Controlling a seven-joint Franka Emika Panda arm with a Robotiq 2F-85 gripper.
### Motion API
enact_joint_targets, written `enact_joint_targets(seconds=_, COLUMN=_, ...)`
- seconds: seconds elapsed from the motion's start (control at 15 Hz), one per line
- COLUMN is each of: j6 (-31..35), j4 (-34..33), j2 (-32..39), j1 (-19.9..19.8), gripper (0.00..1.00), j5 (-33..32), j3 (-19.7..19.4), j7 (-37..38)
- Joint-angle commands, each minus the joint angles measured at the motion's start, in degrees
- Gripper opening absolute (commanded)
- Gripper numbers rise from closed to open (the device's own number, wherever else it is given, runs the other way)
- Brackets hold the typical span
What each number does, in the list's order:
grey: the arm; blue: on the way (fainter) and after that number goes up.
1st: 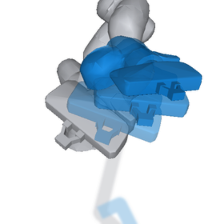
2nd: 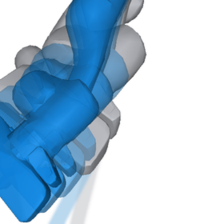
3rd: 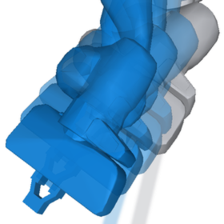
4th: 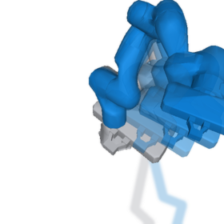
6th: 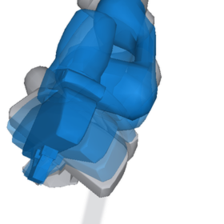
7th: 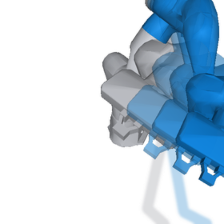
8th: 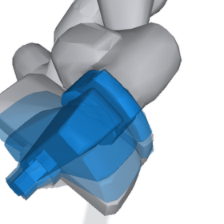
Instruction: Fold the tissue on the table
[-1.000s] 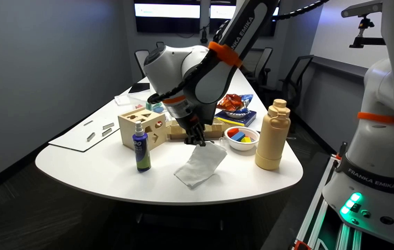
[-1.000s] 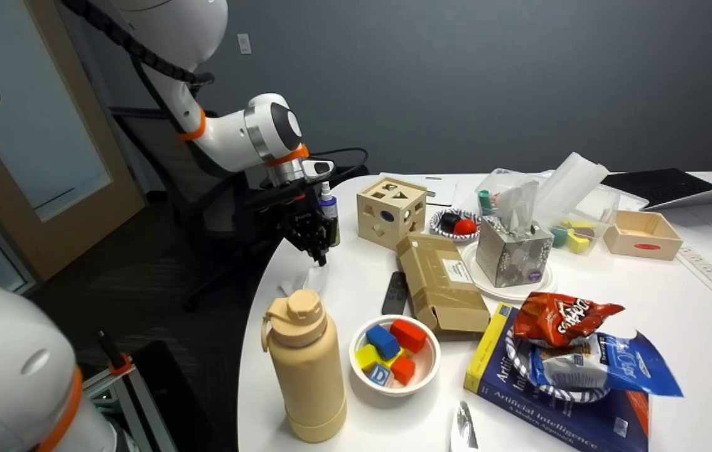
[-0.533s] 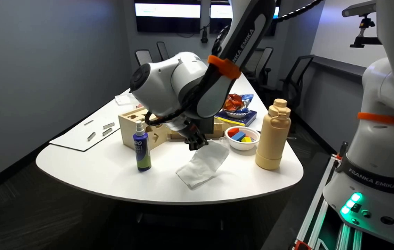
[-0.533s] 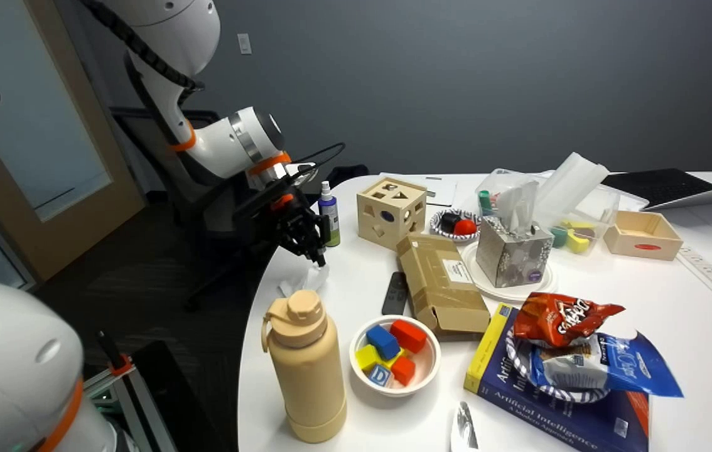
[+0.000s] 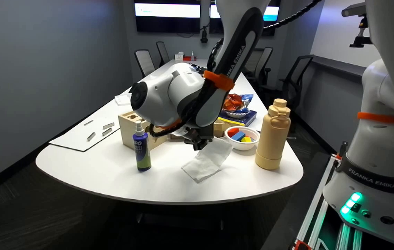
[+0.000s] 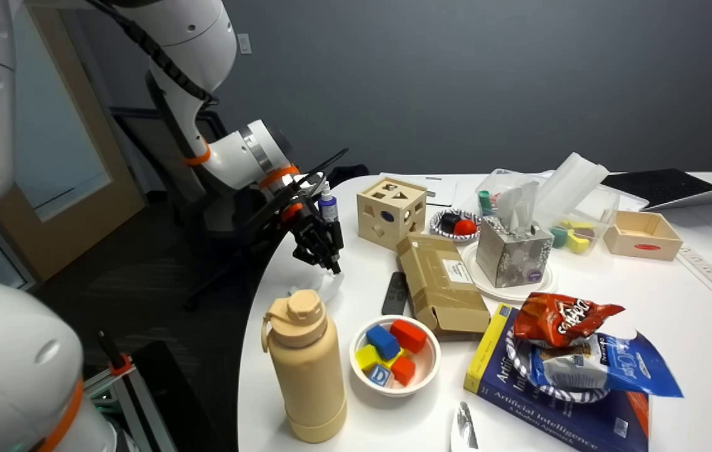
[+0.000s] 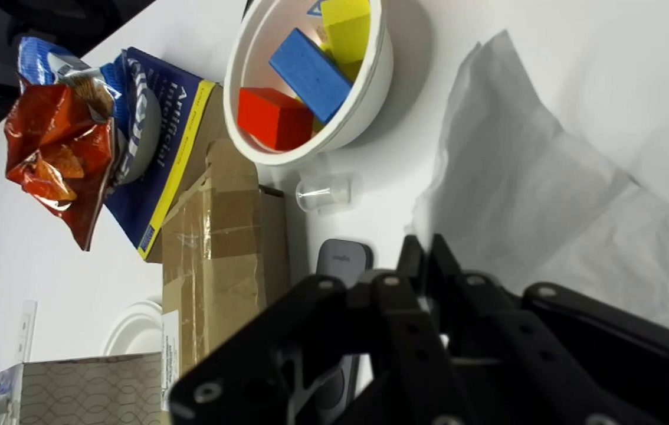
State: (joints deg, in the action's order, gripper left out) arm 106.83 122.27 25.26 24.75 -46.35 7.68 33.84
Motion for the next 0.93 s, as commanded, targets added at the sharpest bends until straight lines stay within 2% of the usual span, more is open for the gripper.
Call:
enact_joint_targets(seconds=0.0, j6=-3.6, j4=-1.7, j2=0.7, j1=-0.5, gripper=0.01, j5=-2.2, j3=0.1, j7=2.5)
enact_joint_targets(seconds=0.27, j6=-4.8, j4=-2.2, j2=1.3, j1=-0.6, gripper=0.01, j5=-2.5, j3=1.0, j7=2.9)
enact_joint_targets(seconds=0.87, j6=-1.7, j4=-3.0, j2=4.6, j1=0.4, gripper=0.01, j5=-2.0, j3=3.7, j7=2.9)
